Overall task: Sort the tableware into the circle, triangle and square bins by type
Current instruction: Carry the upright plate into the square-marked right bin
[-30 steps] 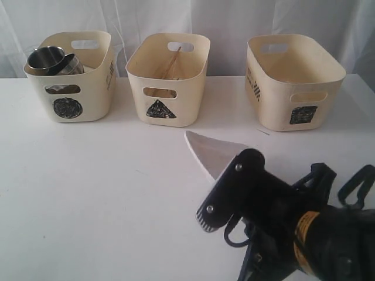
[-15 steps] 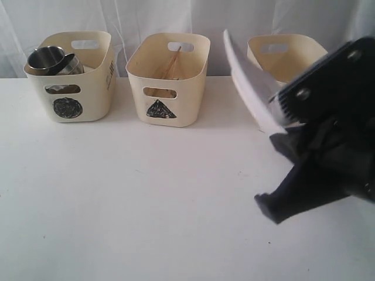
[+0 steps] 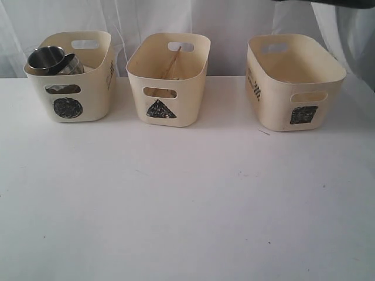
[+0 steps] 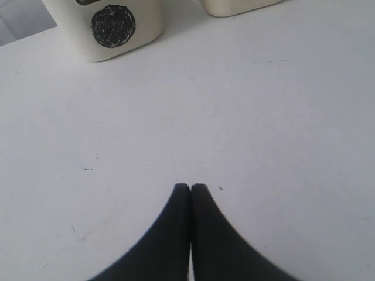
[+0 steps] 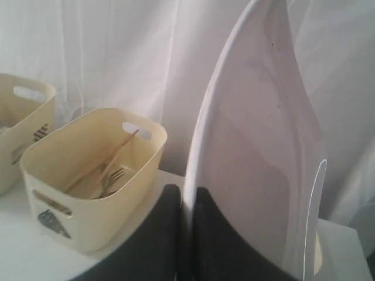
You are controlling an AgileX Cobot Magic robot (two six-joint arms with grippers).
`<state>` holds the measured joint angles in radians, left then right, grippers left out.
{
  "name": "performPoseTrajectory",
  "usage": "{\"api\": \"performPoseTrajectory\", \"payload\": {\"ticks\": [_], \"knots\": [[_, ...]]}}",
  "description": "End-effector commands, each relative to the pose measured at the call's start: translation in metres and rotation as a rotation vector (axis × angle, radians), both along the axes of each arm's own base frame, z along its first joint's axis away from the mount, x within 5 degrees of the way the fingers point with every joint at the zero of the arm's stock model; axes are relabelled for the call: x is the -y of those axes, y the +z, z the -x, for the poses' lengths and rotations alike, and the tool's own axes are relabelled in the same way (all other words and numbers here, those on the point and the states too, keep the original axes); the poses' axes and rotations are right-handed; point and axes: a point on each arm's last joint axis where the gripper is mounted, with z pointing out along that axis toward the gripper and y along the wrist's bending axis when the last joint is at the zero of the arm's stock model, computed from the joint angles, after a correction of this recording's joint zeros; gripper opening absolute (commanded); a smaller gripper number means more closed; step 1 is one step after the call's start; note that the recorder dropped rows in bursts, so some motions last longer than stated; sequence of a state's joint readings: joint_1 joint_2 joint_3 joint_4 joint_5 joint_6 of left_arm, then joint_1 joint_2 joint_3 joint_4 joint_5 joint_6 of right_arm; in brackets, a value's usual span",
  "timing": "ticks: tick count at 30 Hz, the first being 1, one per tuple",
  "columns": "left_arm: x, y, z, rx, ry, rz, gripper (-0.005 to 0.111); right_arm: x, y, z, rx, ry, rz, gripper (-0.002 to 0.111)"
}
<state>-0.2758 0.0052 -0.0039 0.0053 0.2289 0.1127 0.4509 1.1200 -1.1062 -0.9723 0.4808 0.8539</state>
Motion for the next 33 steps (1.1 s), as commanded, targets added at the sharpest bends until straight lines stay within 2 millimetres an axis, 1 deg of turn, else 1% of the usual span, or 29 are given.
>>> {"api": "performPoseTrajectory", "payload": {"ticks": [1,5,12,15,19,23,28,33], "knots": [[0.000,-0.001,0.000,-0.003,-0.005,0.001,0.000,0.010,0.006,-0.044,0.053,-0.003,0.009,0.000],[0.000,-0.001,0.000,-0.003,-0.005,0.001,0.000,0.013,-0.006,-0.074,0.055,0.027,-0.013,0.000],[0.000,-0.001,0.000,-0.003,-0.005,0.001,0.000,0.019,-0.035,-0.125,0.022,0.052,-0.015,0.000],[0.000,-0.001,0.000,-0.003,-0.005,0.001,0.000,0.023,-0.045,-0.140,0.005,0.043,-0.014,0.000],[0.000,-0.001,0.000,-0.003,-0.005,0.001,0.000,0.030,-0.063,-0.155,-0.031,0.036,-0.016,0.000],[0.000,-0.001,0.000,-0.003,-0.005,0.001,0.000,0.031,-0.079,-0.167,-0.045,0.063,-0.022,0.000],[0.000,-0.001,0.000,-0.003,-0.005,0.001,0.000,0.036,-0.090,-0.182,-0.063,0.053,-0.023,0.000],[0.000,-0.001,0.000,-0.003,-0.005,0.001,0.000,0.035,-0.101,-0.194,-0.081,0.056,-0.020,0.000]]}}
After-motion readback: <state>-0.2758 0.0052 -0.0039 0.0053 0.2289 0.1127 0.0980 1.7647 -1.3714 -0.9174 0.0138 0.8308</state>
